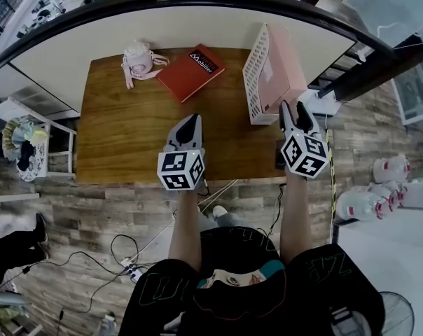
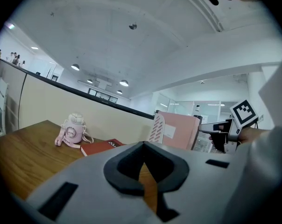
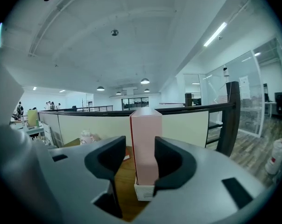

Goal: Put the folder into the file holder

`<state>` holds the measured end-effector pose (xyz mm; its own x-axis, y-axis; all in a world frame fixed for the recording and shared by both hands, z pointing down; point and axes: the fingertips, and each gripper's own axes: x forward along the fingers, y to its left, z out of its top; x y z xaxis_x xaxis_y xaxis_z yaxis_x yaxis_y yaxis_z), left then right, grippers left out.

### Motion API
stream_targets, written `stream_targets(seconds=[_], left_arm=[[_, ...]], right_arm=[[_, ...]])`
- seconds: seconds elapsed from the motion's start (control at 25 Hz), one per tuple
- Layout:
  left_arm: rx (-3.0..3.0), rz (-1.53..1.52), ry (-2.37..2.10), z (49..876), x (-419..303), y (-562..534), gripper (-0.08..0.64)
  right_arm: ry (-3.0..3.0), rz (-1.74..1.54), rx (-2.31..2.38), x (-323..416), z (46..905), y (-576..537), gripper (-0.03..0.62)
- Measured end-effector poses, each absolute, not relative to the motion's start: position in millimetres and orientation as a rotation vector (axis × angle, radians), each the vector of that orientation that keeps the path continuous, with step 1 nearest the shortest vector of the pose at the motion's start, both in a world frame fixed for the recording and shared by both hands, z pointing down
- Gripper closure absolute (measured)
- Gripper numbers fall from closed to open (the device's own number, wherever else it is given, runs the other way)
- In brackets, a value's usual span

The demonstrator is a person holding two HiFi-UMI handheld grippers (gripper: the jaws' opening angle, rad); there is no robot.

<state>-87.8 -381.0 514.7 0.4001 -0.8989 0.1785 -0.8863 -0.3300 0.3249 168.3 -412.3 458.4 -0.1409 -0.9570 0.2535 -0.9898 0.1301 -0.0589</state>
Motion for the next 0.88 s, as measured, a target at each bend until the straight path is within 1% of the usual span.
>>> stream_targets(seconds=[0.12,0.28,0.4,0.64,0.88], left_arm=[[2.293,-0.060,-1.553,511.5,-89.0,-373.5,0.563],[2.296,-0.069,-1.571,506.7,-90.0,-363.0,0.563],[2.295,-0.077,-1.607,500.5,-94.9,-355.4,0.563],[2.309,-0.063,-1.693,485.2,-105.4,-336.4,0.563],[2.298,-0.038,-1.825,463.4,-133.3,-320.6,0.563]], right_arm=[[-2.264,0.313,1.931,162.4,457.9,-400.8,0.427],[-2.301,0.306,1.902,150.6,457.0,-387.9,0.543],[-2.357,0.320,1.854,137.2,455.5,-380.9,0.589],[-2.450,0.361,1.750,108.8,455.3,-366.6,0.590],[-2.517,0.367,1.660,74.7,455.8,-360.6,0.591]])
